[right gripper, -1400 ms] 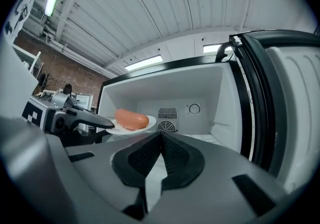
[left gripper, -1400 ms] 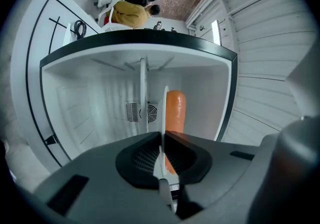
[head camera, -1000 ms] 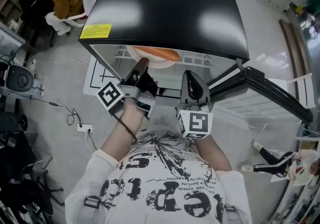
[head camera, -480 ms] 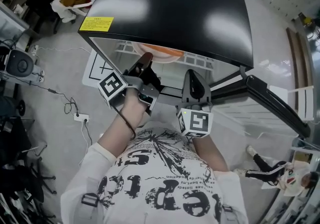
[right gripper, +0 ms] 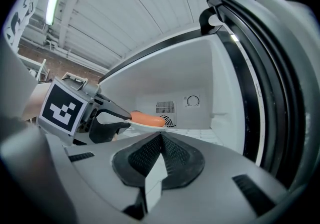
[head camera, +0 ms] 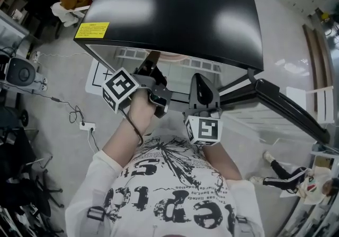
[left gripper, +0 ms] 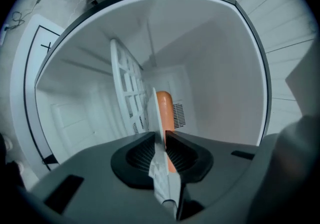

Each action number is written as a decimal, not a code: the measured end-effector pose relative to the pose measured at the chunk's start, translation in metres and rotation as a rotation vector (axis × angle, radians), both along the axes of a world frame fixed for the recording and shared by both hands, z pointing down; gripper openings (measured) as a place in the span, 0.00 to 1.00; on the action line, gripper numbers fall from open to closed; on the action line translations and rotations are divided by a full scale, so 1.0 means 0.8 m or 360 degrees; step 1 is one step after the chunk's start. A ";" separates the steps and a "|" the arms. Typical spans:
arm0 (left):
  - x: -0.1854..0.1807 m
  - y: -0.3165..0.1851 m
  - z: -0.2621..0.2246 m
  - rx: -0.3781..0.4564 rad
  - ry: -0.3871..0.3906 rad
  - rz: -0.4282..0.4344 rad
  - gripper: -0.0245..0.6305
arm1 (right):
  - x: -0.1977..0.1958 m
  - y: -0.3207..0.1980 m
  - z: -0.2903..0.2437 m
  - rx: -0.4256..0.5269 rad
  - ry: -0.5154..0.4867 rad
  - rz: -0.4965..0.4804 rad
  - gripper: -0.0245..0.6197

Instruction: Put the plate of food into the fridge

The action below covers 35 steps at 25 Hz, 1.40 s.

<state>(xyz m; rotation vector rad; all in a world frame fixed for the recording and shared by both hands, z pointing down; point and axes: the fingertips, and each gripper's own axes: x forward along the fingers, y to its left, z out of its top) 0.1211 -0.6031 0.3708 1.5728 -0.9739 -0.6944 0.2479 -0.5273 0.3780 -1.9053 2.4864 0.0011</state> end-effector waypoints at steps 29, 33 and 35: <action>-0.005 -0.028 -0.012 0.0571 -0.1600 -0.0118 0.24 | -0.014 -0.002 -0.020 0.0125 -0.0028 -0.0126 0.04; -0.010 -0.026 -0.017 0.0620 -0.1474 0.0006 0.24 | -0.021 0.000 -0.019 0.0115 -0.0017 -0.0149 0.04; -0.015 -0.021 -0.017 0.0611 -0.1329 0.0099 0.24 | -0.022 0.000 -0.017 0.0102 -0.0014 -0.0156 0.04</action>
